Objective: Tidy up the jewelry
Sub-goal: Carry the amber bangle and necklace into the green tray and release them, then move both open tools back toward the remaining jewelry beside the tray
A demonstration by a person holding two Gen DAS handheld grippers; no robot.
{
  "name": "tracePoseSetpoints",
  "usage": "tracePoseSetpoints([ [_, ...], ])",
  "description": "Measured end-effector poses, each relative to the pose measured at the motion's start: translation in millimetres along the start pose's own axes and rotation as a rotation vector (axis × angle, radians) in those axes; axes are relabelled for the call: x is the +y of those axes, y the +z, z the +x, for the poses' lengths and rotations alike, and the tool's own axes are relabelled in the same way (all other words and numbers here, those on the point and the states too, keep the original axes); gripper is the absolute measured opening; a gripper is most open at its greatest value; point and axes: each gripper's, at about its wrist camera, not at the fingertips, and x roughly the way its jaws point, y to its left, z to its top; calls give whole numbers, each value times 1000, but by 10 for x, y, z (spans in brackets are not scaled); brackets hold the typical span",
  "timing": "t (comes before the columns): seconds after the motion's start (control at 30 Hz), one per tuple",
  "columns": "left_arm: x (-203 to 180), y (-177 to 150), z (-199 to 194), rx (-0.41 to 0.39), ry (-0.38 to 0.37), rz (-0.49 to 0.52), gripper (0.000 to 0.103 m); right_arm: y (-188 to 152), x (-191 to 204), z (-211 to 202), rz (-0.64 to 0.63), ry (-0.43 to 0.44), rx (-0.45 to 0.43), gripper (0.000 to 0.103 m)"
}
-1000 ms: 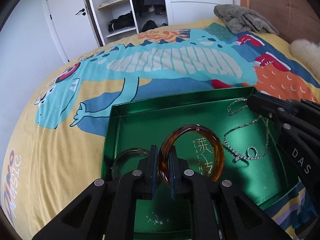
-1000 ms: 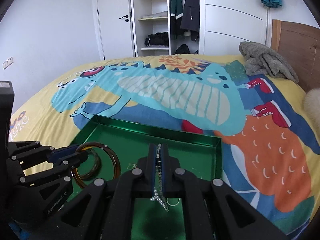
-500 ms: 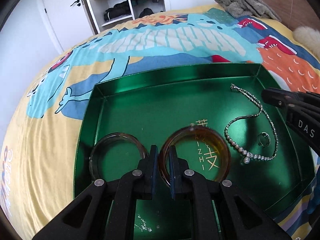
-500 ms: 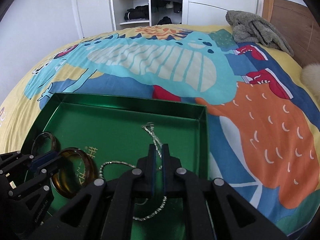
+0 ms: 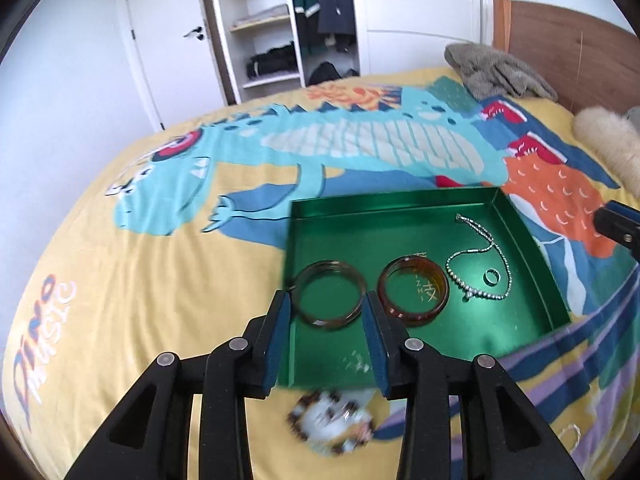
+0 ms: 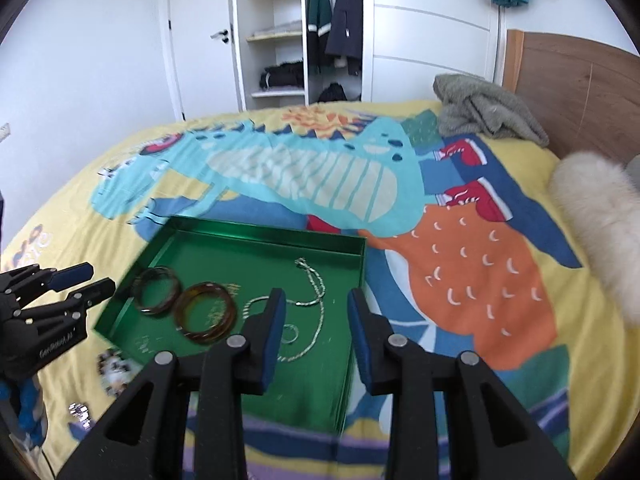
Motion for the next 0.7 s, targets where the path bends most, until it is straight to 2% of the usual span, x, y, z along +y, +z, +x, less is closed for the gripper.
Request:
tracePoseSetpoints([
  [0.2, 394, -287, -777, -57, 18, -51, 37, -136, 117, -909, -11, 44, -82, 31],
  [0.4, 756, -754, -1472, -89, 55, -78, 37, -392, 195, -1715, -11, 80, -150, 31],
  [0.57, 988, -1124, -1866, -103, 74, -104, 36, -671, 218, -2259, -2, 83, -190, 31],
  [0.7, 1027, -1357, -2093, -113, 77, -102, 36, -876, 240, -2567, 13, 85, -204, 31],
])
